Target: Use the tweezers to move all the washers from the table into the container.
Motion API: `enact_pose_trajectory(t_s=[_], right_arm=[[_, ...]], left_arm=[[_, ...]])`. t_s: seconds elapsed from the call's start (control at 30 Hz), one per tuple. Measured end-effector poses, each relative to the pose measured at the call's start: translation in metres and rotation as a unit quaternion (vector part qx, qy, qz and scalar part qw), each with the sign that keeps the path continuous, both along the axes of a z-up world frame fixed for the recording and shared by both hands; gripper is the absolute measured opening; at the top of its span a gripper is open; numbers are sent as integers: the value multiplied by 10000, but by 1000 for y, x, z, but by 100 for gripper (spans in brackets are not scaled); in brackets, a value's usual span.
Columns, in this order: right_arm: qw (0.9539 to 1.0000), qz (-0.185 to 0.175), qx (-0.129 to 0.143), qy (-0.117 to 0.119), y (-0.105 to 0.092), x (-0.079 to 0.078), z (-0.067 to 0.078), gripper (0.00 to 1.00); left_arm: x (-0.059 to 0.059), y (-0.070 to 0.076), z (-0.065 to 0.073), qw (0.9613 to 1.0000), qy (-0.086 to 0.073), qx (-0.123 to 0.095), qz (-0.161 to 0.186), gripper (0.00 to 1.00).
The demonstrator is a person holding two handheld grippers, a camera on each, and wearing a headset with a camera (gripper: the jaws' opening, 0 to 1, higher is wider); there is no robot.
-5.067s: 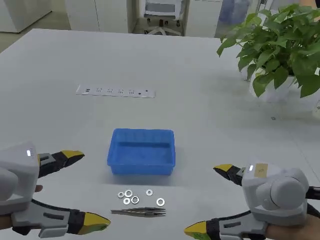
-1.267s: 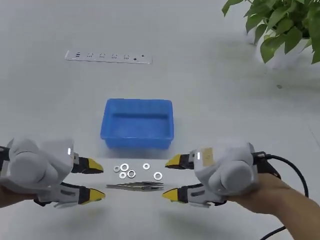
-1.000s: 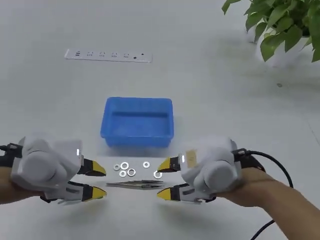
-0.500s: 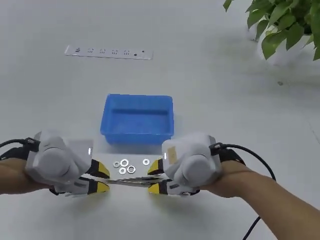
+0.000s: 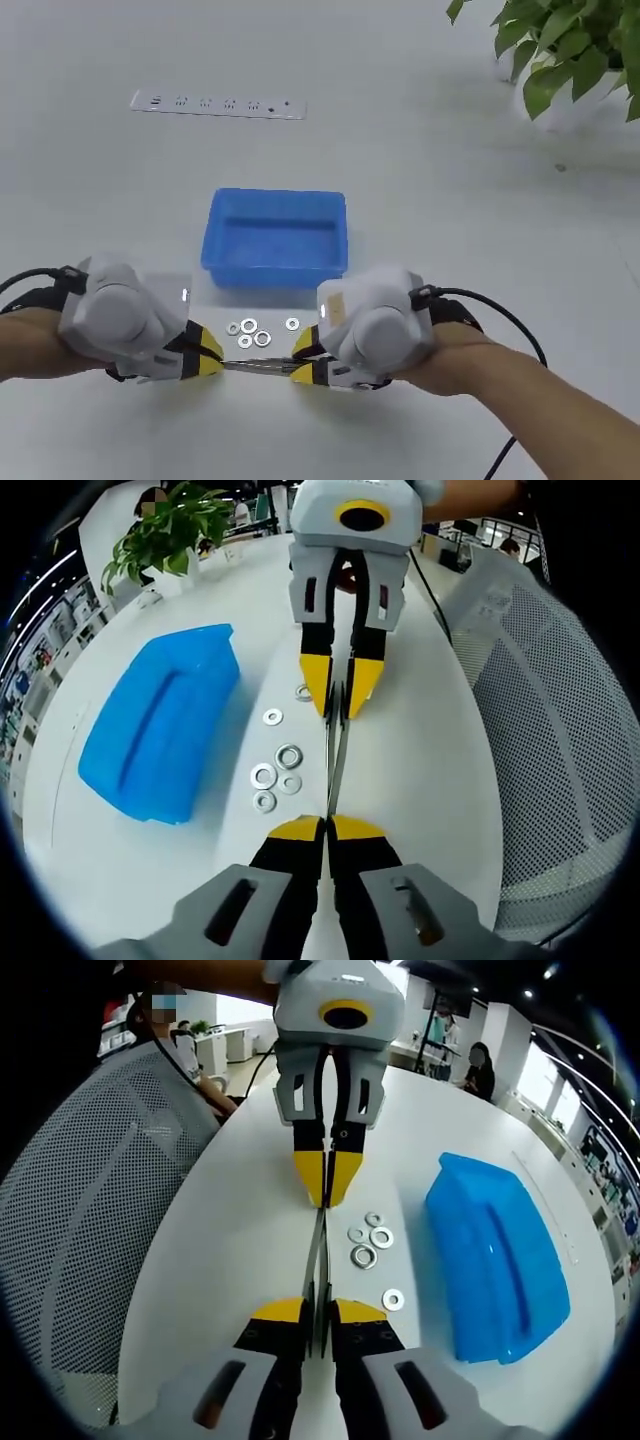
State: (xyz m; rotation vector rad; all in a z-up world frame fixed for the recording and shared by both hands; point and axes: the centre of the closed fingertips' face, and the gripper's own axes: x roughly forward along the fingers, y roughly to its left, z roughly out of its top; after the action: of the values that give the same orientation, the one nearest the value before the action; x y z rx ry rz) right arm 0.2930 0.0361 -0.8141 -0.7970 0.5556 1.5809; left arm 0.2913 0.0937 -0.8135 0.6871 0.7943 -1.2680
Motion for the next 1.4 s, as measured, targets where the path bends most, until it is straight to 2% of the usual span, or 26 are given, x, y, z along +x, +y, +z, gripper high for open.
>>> enact_pose_trajectory(t_s=[0.13,0.27,0.33,0.53,0.63,0.83,1.0,1.07,1.4], right_arm=[[10000,16,-25,-9,0,0,0,10],[9999,73,-74,-53,-1,-1,-1,10],[9999,81,-93,-70,-1,-1,-1,11],[9999,59,-67,-81,-1,-3,2,11],[9999,38,-55,-78,-2,-4,3,11],[9999,23,-39,-104,-1,-5,6,11],[9999,-5,-19,-103,-1,-7,7,11],[10000,-42,20,-84,-1,-8,8,11],[9996,-193,224,-45,-1,-7,16,10]], left_arm=[[-4,-1,1,9999,37,24,-105,5],[-4,-1,8,10000,49,-13,-69,5],[-4,-2,13,10000,58,-31,-61,5],[-8,-7,30,9998,-52,-22,-204,5],[-12,-10,37,9996,-17,-48,-269,5],[-11,-14,51,9992,-154,-59,-355,5],[-10,-26,74,9985,-294,-285,-361,5],[-11,-30,80,9982,-351,-310,-382,5],[-11,-46,101,9960,-502,-574,-457,5]])
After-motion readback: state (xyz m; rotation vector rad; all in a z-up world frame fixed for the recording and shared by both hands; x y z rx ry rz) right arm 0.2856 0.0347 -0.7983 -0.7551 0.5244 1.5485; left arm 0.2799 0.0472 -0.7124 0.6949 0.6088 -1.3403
